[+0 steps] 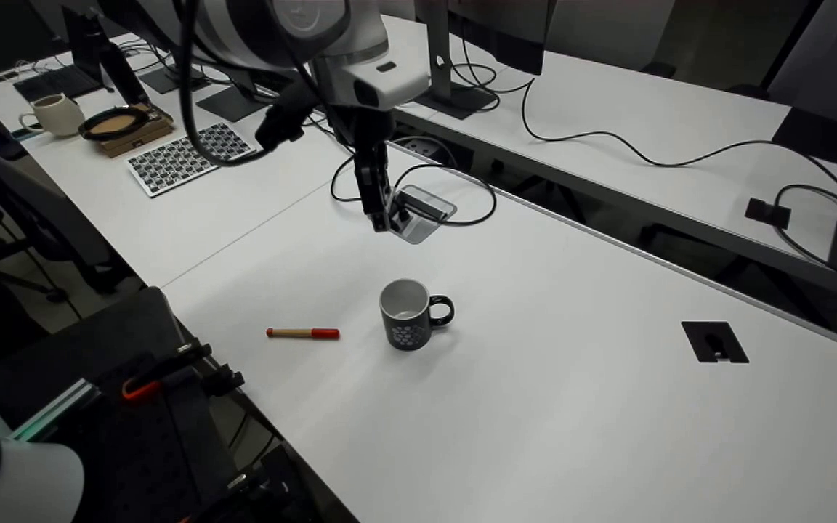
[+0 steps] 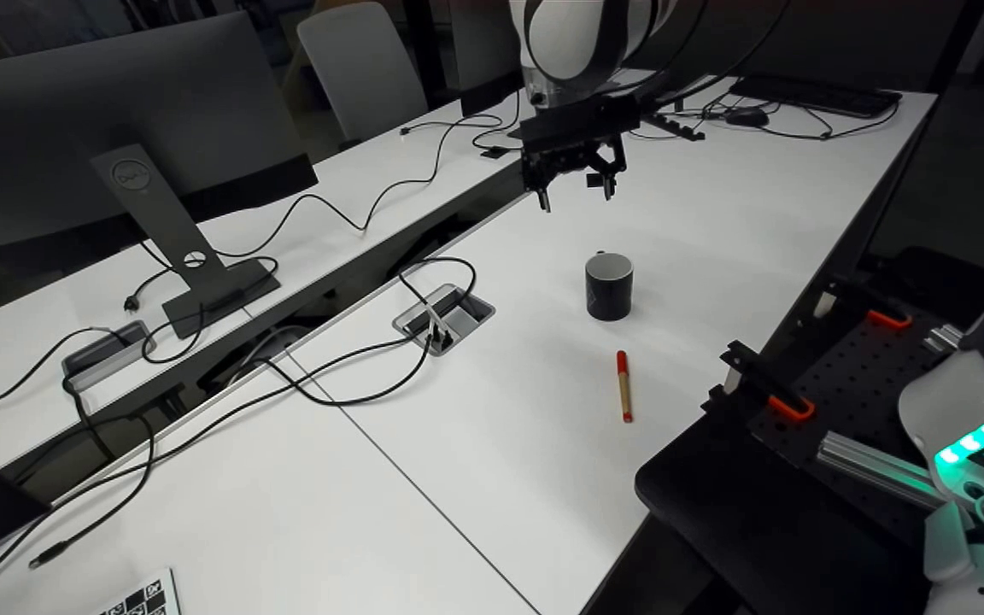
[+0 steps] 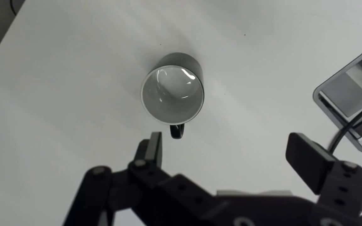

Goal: Turn the mug around using the handle

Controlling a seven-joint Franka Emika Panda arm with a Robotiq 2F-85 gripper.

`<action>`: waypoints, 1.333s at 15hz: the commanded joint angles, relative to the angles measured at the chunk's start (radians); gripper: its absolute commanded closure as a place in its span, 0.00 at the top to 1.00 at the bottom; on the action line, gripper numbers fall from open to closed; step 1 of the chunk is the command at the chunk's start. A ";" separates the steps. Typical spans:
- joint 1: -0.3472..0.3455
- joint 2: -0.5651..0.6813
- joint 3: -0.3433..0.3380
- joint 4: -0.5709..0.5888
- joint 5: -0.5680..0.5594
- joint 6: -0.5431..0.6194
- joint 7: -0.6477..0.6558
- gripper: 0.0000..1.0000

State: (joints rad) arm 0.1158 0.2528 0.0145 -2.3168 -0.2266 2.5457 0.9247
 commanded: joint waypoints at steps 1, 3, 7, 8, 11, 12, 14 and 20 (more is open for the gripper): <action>0.044 0.125 -0.054 0.091 -0.044 0.024 0.055 1.00; 0.054 0.183 -0.062 0.137 -0.017 0.024 0.045 1.00; 0.068 0.290 -0.077 0.235 0.023 0.008 0.028 1.00; 0.067 0.311 -0.079 0.256 0.034 0.005 0.020 1.00; 0.066 0.359 -0.086 0.308 0.068 0.001 0.014 0.72; 0.066 0.370 -0.088 0.321 0.079 0.004 0.014 0.66; 0.067 0.389 -0.096 0.344 0.094 0.005 0.017 0.50; 0.071 0.413 -0.121 0.383 0.119 0.006 0.024 0.03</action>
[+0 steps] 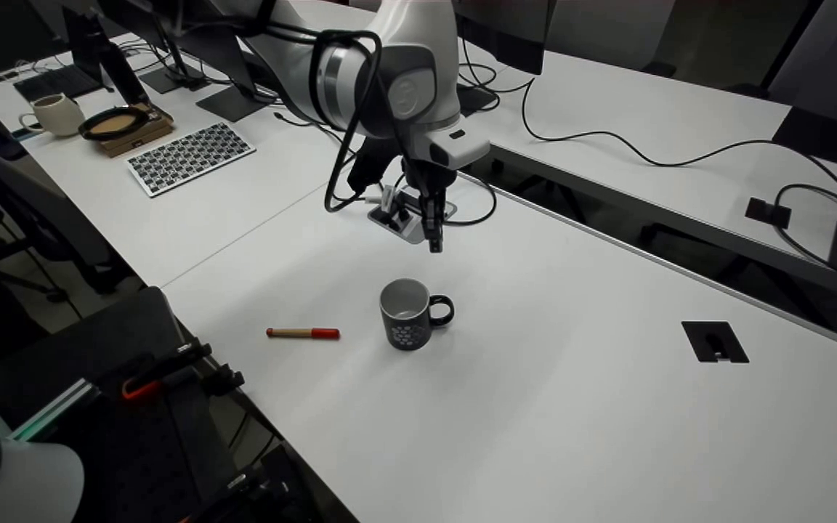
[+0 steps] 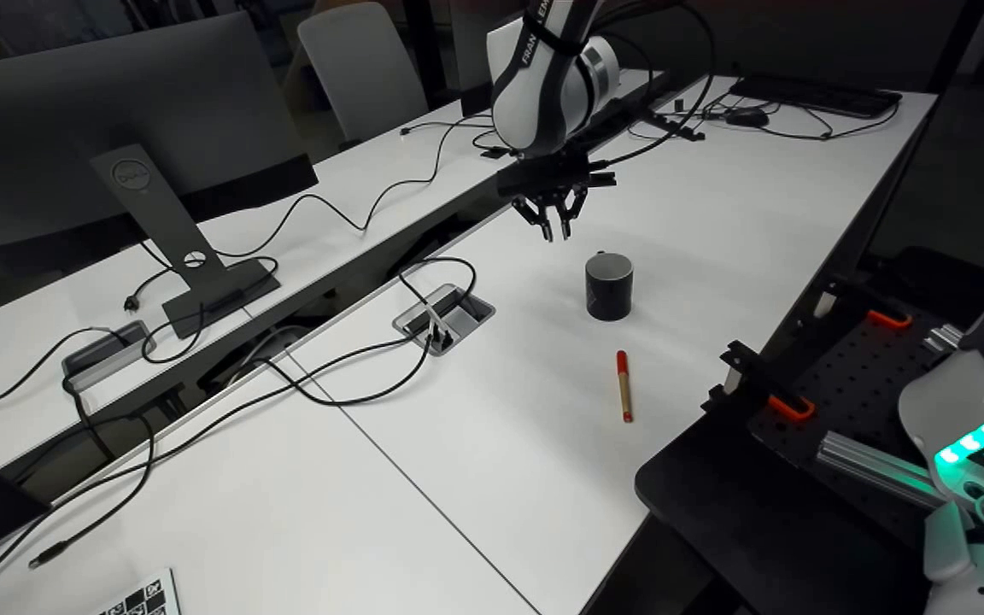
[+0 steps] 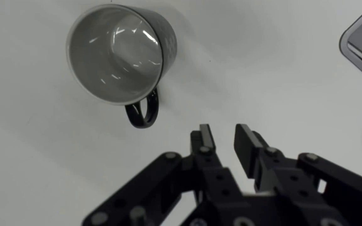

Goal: Turn the mug around using the handle

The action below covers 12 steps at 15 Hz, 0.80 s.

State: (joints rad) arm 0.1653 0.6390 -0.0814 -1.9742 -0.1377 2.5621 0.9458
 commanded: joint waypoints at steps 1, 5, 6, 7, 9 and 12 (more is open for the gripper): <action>0.023 0.026 -0.029 0.041 0.031 -0.012 0.003 0.01; 0.026 0.031 -0.040 0.041 0.038 -0.009 0.009 0.00; 0.027 0.032 -0.042 0.040 0.039 -0.007 0.010 0.00; 0.028 0.033 -0.044 0.040 0.041 -0.007 0.011 0.00; 0.029 0.034 -0.049 0.039 0.042 -0.007 0.013 0.00; 0.022 0.018 -0.043 0.016 0.044 -0.001 -0.012 0.01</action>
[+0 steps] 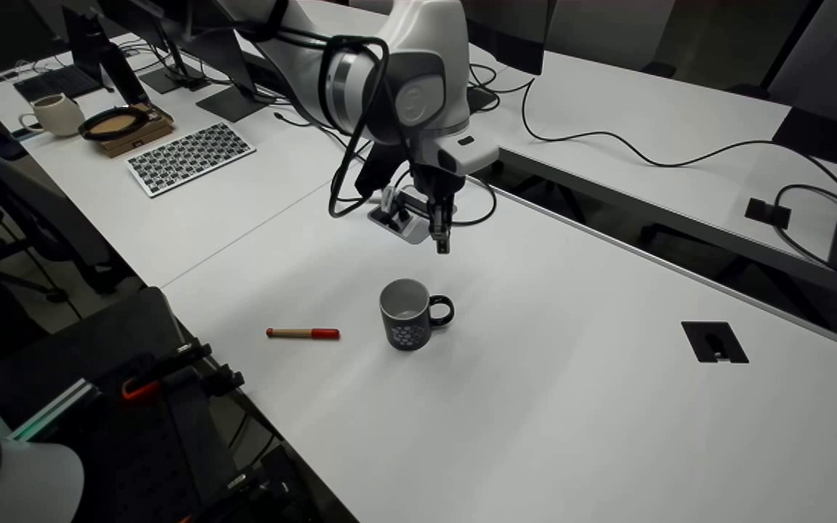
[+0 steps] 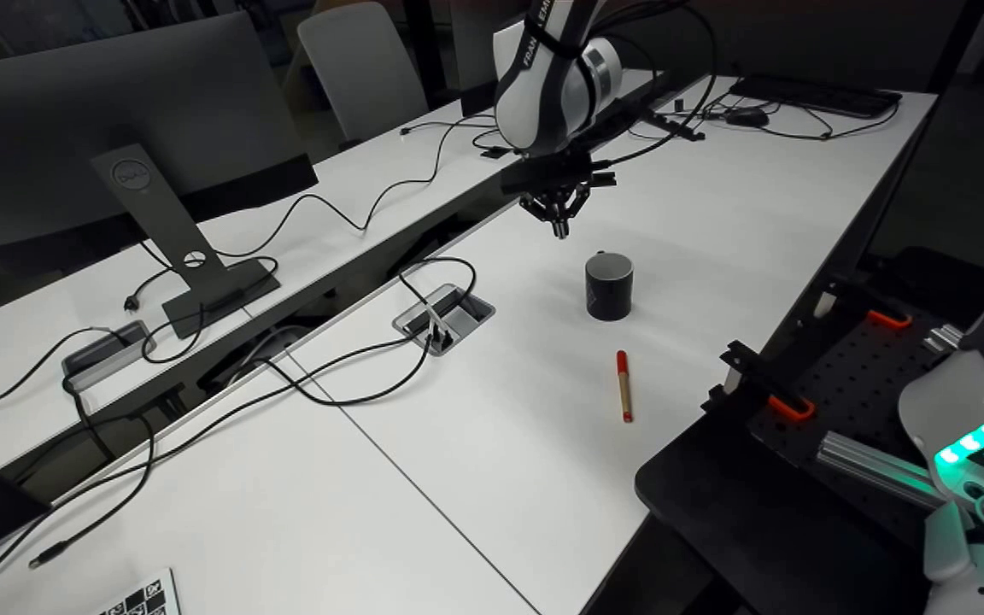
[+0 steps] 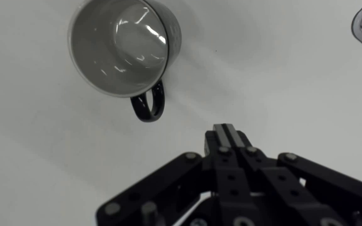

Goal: Turn the mug around using the handle

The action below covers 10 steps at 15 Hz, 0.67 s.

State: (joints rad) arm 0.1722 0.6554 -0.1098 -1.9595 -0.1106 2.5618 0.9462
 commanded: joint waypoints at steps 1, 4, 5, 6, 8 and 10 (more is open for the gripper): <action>0.015 0.001 -0.015 0.001 0.018 -0.001 -0.012 0.01; 0.015 0.001 -0.015 0.002 0.020 -0.001 -0.012 0.01; 0.020 0.008 -0.018 0.005 0.016 0.002 -0.006 0.00; 0.012 0.020 -0.008 0.014 0.026 -0.002 -0.016 0.00; 0.007 0.038 -0.005 0.022 0.033 0.011 -0.017 0.00; 0.001 0.053 -0.003 0.028 0.042 0.013 -0.021 0.00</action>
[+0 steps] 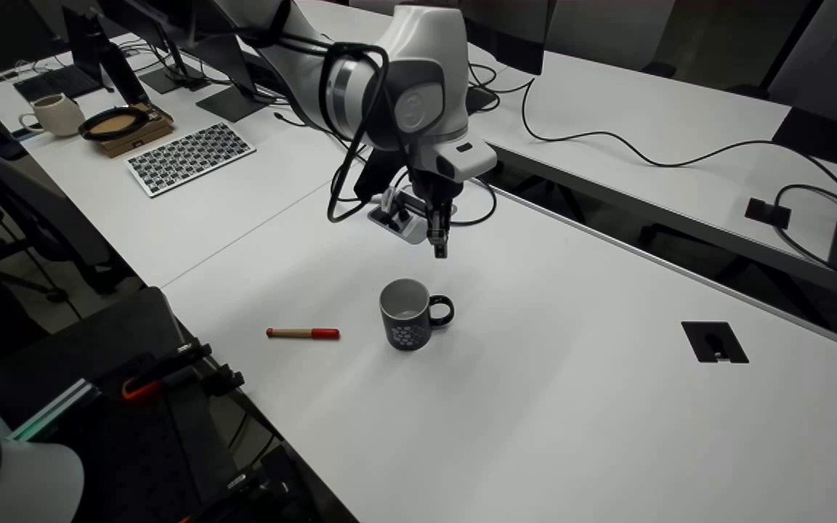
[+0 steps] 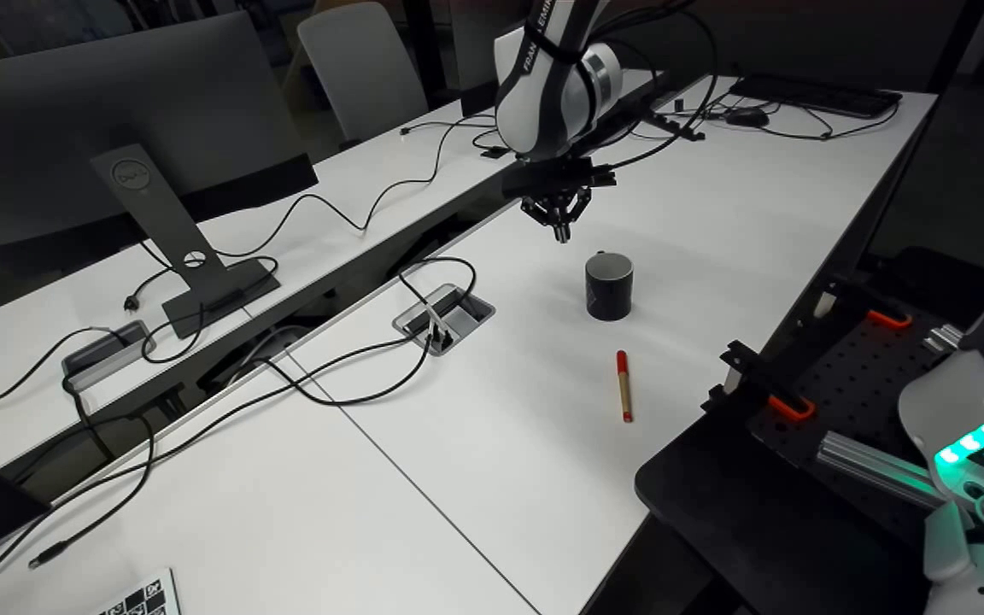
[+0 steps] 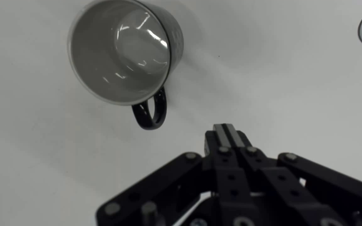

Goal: Turn the mug around using the handle

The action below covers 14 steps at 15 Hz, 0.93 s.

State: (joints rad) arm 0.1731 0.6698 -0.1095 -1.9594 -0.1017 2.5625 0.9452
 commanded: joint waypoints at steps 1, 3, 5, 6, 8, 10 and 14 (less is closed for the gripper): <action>-0.002 0.046 -0.003 0.031 0.038 0.016 -0.021 0.00; -0.001 0.064 -0.011 0.041 0.047 0.019 -0.013 0.00; -0.006 0.079 -0.014 0.053 0.059 0.022 -0.012 0.00; -0.008 0.086 -0.018 0.057 0.066 0.026 -0.010 0.00; -0.014 0.098 -0.026 0.068 0.078 0.023 -0.007 0.00; -0.024 0.109 -0.028 0.076 0.097 0.021 -0.008 0.00; -0.039 0.122 -0.030 0.082 0.128 0.016 -0.007 0.00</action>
State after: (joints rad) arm 0.1417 0.7626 -0.1350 -1.9088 -0.0092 2.5771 0.9449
